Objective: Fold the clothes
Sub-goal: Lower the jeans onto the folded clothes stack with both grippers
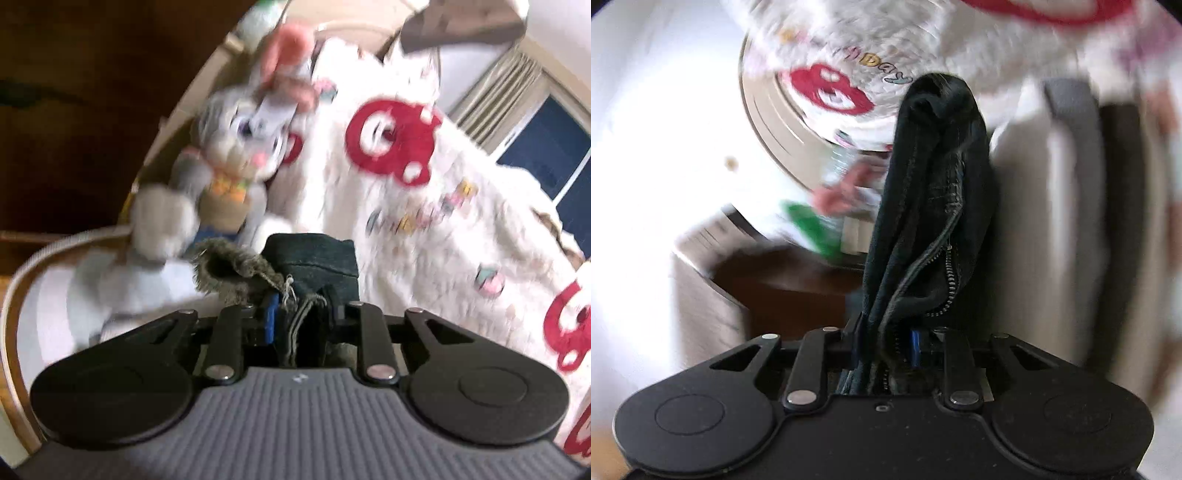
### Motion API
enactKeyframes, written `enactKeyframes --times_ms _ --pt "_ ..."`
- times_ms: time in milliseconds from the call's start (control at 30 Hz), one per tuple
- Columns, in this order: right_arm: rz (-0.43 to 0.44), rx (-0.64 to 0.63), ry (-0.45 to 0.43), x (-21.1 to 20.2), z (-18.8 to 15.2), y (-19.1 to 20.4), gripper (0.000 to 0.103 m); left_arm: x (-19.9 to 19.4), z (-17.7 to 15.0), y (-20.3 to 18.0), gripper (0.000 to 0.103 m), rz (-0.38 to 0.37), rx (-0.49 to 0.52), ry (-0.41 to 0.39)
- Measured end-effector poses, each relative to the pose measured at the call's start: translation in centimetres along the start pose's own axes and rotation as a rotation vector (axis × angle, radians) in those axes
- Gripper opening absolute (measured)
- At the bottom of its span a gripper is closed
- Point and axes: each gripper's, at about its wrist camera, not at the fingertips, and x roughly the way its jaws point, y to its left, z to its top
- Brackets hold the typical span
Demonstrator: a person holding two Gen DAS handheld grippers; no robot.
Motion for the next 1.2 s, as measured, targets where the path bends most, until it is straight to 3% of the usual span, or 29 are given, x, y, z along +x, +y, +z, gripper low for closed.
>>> enactKeyframes --times_ms 33,133,167,233,333,367,400,533,667,833,967,1100,1200 --pt "0.025 0.031 0.007 0.2 -0.1 -0.6 0.028 -0.1 0.1 0.0 0.022 0.025 0.007 0.01" --pt "-0.116 -0.038 0.006 -0.2 -1.2 -1.6 0.031 -0.8 -1.4 0.4 0.026 0.205 0.129 0.032" --pt "-0.217 -0.11 0.007 -0.5 -1.6 -1.9 0.032 -1.0 -2.0 0.5 0.028 0.265 0.17 0.04" --pt "-0.288 -0.173 0.005 -1.0 -2.3 -2.5 0.04 -1.8 -3.0 0.8 0.031 0.37 0.246 0.032" --pt "-0.281 -0.203 0.01 -1.4 -3.4 -2.2 0.041 -5.6 -3.1 -0.3 0.042 0.306 0.279 -0.178" --pt "-0.317 -0.245 0.036 -1.1 -3.7 -1.4 0.041 -5.9 -2.7 -0.9 0.042 0.256 0.303 -0.183" --pt "-0.358 -0.306 0.051 -0.9 -4.0 -0.2 0.042 -6.1 -2.4 -1.6 0.042 0.204 0.322 -0.179" --pt "-0.45 -0.558 0.117 -0.8 -5.6 4.7 0.047 -2.6 -1.4 -2.1 0.038 0.037 0.269 0.0" --pt "-0.506 -0.702 0.008 -2.1 -5.0 6.9 0.047 2.2 -3.1 -0.9 0.035 0.158 0.327 0.15" --pt "-0.565 -0.786 -0.211 -1.8 -0.7 6.7 0.047 3.3 -4.3 0.3 0.036 0.234 0.367 0.164" --pt "-0.56 -0.777 -0.237 0.6 2.5 4.7 0.043 2.9 -4.9 0.4 0.036 0.249 0.404 0.161" --pt "-0.637 -0.794 -0.244 2.0 2.8 2.7 0.038 3.3 -4.8 0.3 0.036 0.237 0.423 0.166" --pt "-0.67 -0.761 -0.294 0.6 2.1 2.1 0.034 3.5 -4.9 0.5 0.036 0.245 0.417 0.165"
